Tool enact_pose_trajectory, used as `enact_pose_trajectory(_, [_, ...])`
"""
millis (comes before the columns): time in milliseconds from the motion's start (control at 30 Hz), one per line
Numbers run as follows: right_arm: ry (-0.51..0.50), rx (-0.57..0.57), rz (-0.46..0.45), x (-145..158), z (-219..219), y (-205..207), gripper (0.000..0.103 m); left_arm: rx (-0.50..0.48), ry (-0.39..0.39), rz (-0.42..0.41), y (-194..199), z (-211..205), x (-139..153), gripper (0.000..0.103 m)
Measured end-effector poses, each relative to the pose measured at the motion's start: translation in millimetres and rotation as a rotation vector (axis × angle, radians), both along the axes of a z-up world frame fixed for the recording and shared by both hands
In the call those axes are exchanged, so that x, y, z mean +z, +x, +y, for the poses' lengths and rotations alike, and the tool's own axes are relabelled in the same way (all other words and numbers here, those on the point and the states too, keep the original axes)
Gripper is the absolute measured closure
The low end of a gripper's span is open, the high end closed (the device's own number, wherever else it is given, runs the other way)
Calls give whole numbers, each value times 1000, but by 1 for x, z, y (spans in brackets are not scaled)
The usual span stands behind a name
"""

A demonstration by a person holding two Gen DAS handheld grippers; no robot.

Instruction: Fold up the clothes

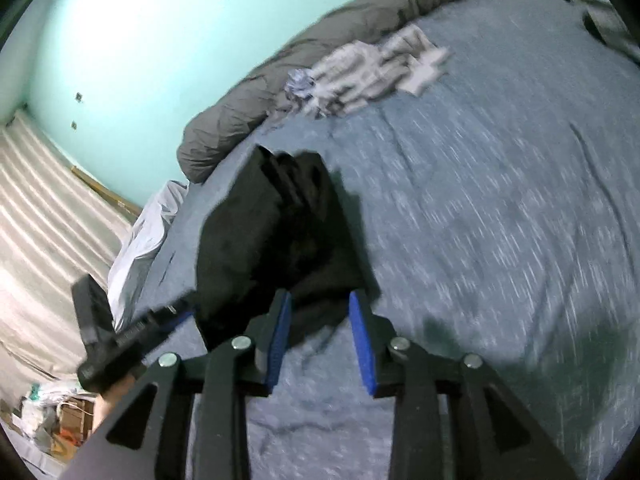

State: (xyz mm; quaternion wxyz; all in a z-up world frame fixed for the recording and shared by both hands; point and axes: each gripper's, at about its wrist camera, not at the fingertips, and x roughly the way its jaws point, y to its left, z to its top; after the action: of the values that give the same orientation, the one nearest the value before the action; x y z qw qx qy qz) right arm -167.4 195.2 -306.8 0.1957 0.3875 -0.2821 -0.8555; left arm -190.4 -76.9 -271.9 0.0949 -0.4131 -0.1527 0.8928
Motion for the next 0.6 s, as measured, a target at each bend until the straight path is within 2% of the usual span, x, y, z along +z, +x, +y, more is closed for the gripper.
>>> enact_pose_trajectory(100, [37,0,34,20,-13,-20,72,-7,22,-10,-1,-1,-1,46])
enact_pose_trajectory(167, [47,14,29,29,-24,-37,62,-11,30,-14,-1,-3,-1,46])
enact_pose_trajectory(233, [59,46,14,31,-36,-53,56,-14,34,-16,-2,-4,-1,46])
enact_pose_trajectory(333, [137,54,-29,26,-54,-73,55,-17,43,-17,-2,-5,0,46])
enact_pose_trajectory(400, [128,73,-62,15,-61,-82,55,-20,53,-19,-2,-6,0,46])
enact_pose_trajectory(433, [136,73,-73,11,-63,-85,58,-20,53,-20,-2,-6,0,46])
enact_pose_trajectory(467, [142,72,-68,9,-64,-84,76,-21,52,-20,-2,-7,0,46])
enact_pose_trajectory(567, [135,62,-53,6,-61,-79,89,-23,50,-21,-2,-8,0,46])
enact_pose_trajectory(600, [129,58,-47,6,-59,-77,90,-23,50,-21,-2,-8,0,46])
